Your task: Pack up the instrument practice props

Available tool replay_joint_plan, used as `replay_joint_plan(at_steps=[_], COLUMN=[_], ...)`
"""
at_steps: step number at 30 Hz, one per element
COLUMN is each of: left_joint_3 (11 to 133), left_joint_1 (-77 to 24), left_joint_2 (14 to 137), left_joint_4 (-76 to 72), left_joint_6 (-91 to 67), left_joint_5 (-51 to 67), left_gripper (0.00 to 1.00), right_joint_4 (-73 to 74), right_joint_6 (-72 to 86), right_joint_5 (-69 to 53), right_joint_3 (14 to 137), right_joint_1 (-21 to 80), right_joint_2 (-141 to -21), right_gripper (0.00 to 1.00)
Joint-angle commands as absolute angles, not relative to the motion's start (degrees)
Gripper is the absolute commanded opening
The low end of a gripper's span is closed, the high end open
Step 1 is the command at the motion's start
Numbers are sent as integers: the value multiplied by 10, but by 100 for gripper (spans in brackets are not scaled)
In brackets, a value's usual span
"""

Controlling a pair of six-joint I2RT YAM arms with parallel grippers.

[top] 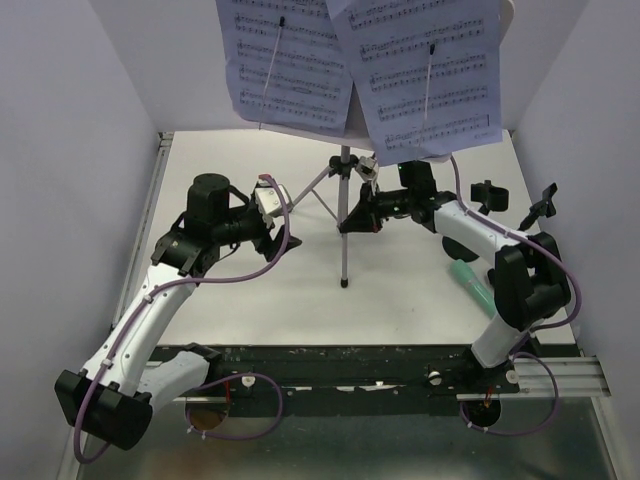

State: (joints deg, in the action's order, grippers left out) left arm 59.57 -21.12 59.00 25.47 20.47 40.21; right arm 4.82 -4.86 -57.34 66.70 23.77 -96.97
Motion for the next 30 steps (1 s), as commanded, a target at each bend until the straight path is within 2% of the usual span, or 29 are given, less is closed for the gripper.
replay_joint_plan(at_steps=[1,3,4,5,7,9,10,18,24,30], left_joint_3=[582,583,586,591,606,621,627,714,777,833], left_joint_1=[-214,-214,-214,-214,-214,-214,-214,-247,-274,-301], left_joint_2=[573,572,574,575,578,582,580,601,642,683], left_joint_4=[284,281,280,279,275,272,267,201,106,28], left_joint_6=[216,214,213,213,211,209,204,157,77,-12], left_joint_5=[386,388,389,394,409,438,454,486,464,420], left_gripper=[82,82,82,82,82,82,82,82,82,83], right_joint_4=[110,110,110,110,127,156,169,233,386,460], right_joint_6=[-27,-16,-11,-12,-28,-53,-68,-89,-183,-218], right_joint_5=[-648,-627,-614,-609,-592,-573,-568,-477,-456,-391], right_joint_3=[680,676,673,671,664,659,657,615,591,558], right_joint_1=[247,247,247,247,247,246,245,243,212,183], right_joint_2=[-970,-965,-960,-957,-944,-924,-913,-781,-713,-600], right_gripper=[0,0,11,35,67,91,97,100,100,99])
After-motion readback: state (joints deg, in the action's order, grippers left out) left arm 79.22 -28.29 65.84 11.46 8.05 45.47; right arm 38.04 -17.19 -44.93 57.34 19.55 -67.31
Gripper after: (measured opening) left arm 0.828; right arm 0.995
